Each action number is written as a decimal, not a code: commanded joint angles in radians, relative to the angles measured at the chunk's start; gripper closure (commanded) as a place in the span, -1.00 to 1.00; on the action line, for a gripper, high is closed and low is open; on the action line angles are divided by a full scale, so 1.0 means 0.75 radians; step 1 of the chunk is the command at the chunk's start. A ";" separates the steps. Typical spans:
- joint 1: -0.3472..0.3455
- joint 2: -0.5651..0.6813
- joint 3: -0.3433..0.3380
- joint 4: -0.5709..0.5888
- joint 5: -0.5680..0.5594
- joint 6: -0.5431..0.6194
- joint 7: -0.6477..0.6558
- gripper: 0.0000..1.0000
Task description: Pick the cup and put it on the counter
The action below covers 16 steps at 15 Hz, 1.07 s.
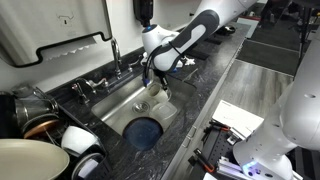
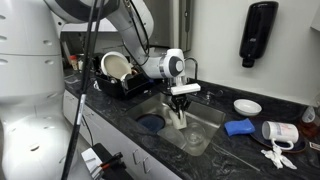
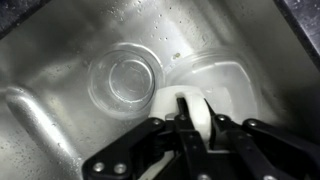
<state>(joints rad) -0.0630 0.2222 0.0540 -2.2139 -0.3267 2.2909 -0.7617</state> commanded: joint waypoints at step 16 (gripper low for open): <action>-0.247 -0.455 -0.209 -0.353 1.091 0.439 -0.877 0.93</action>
<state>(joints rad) -0.2203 -0.0559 -0.0668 -2.4855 0.4541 2.7113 -1.3768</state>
